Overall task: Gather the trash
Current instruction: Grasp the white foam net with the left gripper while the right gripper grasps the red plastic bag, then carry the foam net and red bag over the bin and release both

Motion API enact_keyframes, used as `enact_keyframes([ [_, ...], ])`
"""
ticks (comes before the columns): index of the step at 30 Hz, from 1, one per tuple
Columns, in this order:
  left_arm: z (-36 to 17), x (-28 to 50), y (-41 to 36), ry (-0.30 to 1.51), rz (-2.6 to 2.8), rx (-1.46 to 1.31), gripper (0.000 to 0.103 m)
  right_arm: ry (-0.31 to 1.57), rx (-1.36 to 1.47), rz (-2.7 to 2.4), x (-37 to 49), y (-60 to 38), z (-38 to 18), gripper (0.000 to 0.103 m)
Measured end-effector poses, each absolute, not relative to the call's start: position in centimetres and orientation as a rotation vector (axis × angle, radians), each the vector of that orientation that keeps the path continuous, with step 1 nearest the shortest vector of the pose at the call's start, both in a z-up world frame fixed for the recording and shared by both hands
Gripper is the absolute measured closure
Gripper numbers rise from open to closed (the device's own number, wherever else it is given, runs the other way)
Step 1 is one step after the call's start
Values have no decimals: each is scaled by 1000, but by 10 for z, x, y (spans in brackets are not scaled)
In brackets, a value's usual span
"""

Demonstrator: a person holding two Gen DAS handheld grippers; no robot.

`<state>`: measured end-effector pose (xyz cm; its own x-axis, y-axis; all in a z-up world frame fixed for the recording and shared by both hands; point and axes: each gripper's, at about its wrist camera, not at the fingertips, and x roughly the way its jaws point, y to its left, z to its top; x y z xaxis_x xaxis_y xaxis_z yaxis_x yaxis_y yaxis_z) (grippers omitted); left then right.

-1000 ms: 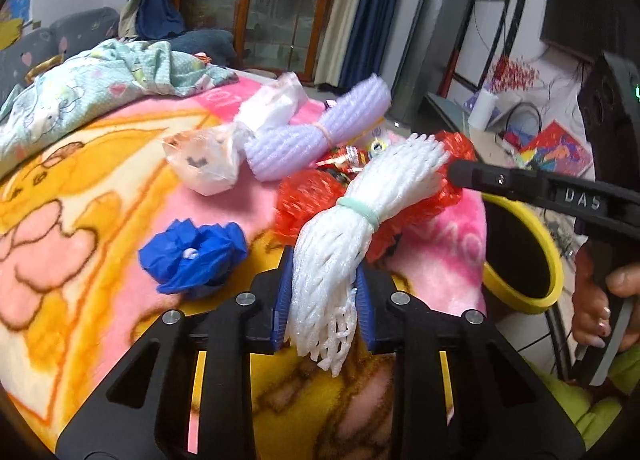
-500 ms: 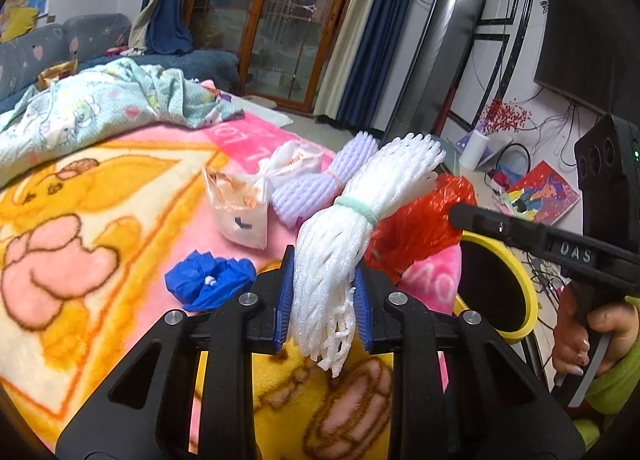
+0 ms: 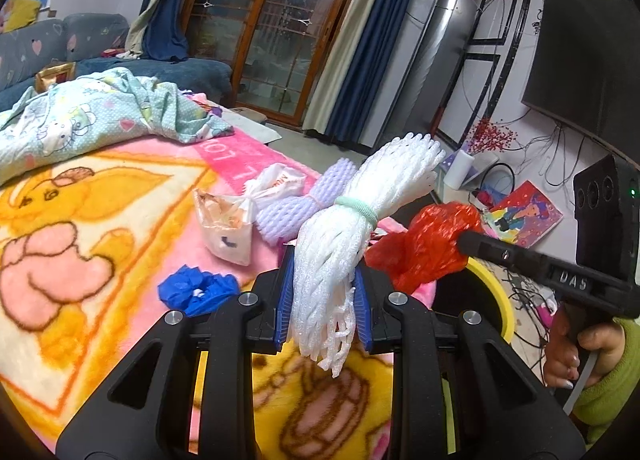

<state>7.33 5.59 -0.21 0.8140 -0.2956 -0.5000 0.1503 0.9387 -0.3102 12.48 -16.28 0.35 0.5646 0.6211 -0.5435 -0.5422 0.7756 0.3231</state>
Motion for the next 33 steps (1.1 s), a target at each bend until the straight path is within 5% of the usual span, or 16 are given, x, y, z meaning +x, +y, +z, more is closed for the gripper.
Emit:
enact_keyframes([
  [33, 4, 99, -63, 596, -449, -126, 84, 566, 243, 342, 123, -297, 22, 96],
])
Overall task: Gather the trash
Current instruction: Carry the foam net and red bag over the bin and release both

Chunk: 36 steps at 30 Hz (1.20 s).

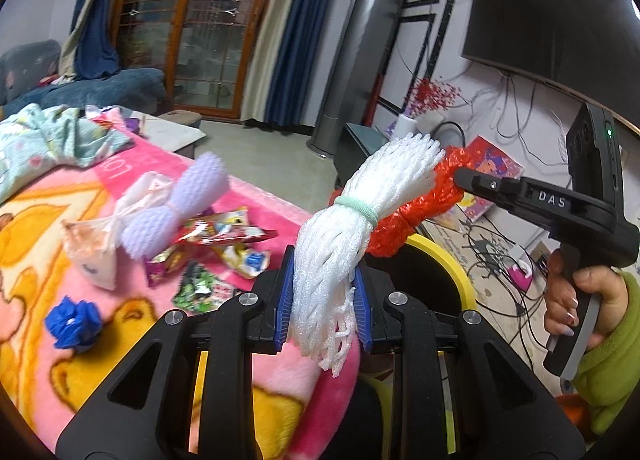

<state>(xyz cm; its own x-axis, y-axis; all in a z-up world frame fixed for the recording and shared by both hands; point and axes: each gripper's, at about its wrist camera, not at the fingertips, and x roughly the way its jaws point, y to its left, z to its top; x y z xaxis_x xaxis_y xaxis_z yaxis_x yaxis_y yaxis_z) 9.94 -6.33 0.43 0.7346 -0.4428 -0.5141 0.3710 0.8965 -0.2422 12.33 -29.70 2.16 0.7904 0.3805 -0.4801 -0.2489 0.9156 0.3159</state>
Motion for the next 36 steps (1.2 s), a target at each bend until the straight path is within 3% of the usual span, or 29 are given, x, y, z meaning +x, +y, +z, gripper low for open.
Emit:
enact_keyframes([
  [36, -48, 121, -205, 710, -660, 116, 83, 544, 340, 37, 136, -415, 0, 96],
])
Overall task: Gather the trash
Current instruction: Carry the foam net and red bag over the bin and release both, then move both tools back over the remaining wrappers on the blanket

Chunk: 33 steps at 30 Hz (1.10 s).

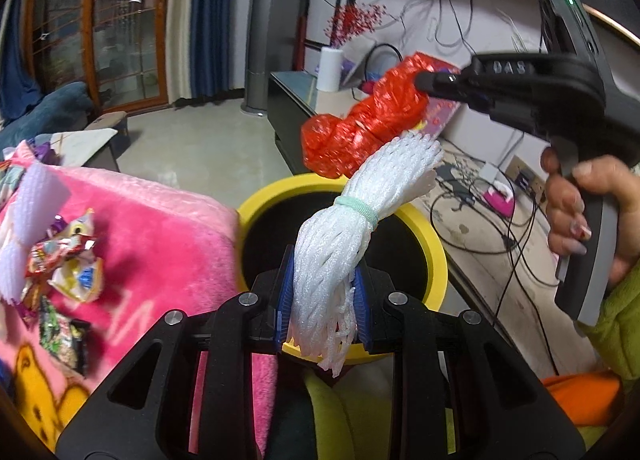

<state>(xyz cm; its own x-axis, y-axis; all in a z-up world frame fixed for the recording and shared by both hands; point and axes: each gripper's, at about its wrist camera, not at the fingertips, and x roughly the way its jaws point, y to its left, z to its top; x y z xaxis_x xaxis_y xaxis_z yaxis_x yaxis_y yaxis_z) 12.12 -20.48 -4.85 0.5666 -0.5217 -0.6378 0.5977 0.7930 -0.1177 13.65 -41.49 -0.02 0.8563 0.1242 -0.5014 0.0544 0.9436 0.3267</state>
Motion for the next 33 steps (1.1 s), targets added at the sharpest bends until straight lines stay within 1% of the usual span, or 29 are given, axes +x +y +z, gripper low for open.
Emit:
enact_keyframes([
  [7, -69, 129, -225, 755, -674, 168, 83, 586, 360, 19, 144, -422, -16, 96],
  [10, -76, 136, -233, 766, -676, 190, 82, 607, 381, 26, 147, -424, -21, 95],
  [11, -77, 139, -235, 769, -670, 194, 78, 613, 386, 24, 148, -425, -23, 90],
  [12, -79, 142, -236, 775, -664, 192, 68, 615, 389, 25, 149, -426, -23, 83],
  [13, -80, 145, -237, 782, -660, 183, 59, 616, 391, 23, 149, -426, -25, 79],
  [14, -81, 147, -237, 781, -654, 177, 56, 616, 392, 20, 149, -427, -25, 73],
  [15, -82, 148, -236, 782, -649, 172, 53, 615, 393, 19, 149, -427, -25, 71],
  [17, -82, 149, -234, 782, -645, 162, 45, 619, 397, 16, 150, -428, -27, 71],
  [18, -81, 150, -232, 780, -641, 155, 33, 620, 399, 18, 151, -428, -28, 71],
  [19, -80, 149, -232, 779, -640, 146, 25, 622, 399, 17, 151, -428, -28, 71],
  [21, -77, 149, -227, 771, -634, 122, 20, 626, 394, 17, 152, -426, -29, 68],
  [23, -73, 149, -220, 762, -618, 102, 13, 624, 385, 20, 151, -422, -28, 65],
  [24, -70, 149, -216, 756, -611, 90, 11, 623, 377, 23, 150, -419, -27, 62],
  [26, -66, 148, -210, 744, -602, 65, 11, 618, 366, 29, 149, -415, -25, 58],
  [33, -45, 142, -186, 677, -541, 16, 11, 607, 326, 60, 145, -397, -19, 50],
])
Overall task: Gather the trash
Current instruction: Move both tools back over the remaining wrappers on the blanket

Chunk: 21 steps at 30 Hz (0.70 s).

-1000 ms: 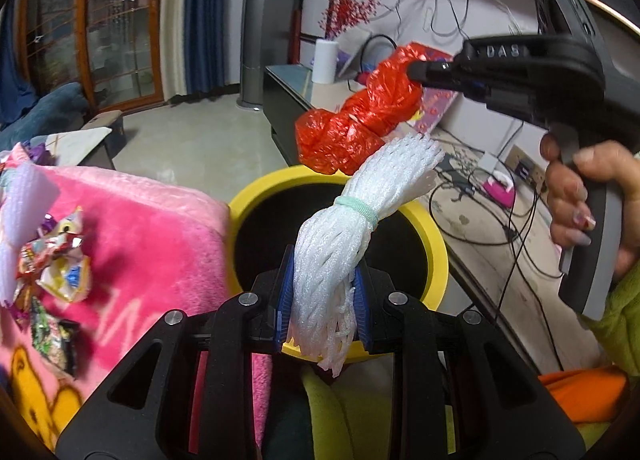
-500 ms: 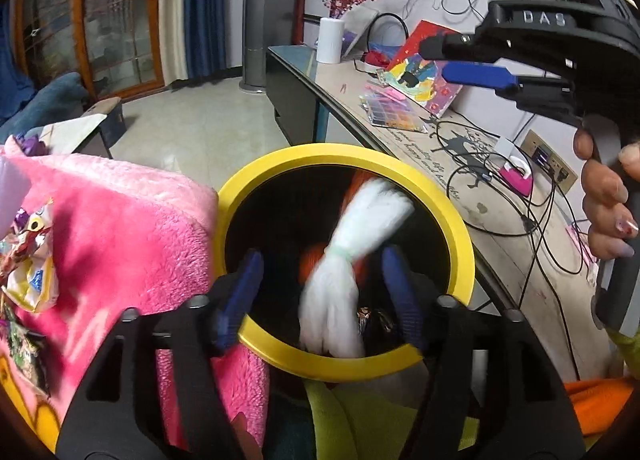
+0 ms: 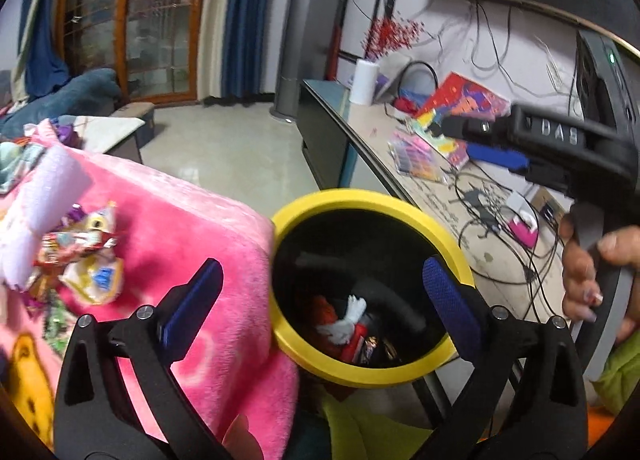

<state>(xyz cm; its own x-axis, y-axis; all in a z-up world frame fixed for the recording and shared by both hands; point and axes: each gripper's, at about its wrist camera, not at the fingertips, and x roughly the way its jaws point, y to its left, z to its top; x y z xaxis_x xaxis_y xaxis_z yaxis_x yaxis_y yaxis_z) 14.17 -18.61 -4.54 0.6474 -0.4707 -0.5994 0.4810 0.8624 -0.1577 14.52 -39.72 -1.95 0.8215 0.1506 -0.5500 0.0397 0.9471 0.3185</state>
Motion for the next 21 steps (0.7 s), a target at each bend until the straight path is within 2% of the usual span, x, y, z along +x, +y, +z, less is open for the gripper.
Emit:
enact_keyframes([
  [16, -9, 132, -120, 569, -394, -86, 11, 580, 267, 222, 129, -338, 1, 48],
  [21, -3, 127, -101, 546, -360, -113, 11, 559, 245, 257, 123, -322, 7, 39],
])
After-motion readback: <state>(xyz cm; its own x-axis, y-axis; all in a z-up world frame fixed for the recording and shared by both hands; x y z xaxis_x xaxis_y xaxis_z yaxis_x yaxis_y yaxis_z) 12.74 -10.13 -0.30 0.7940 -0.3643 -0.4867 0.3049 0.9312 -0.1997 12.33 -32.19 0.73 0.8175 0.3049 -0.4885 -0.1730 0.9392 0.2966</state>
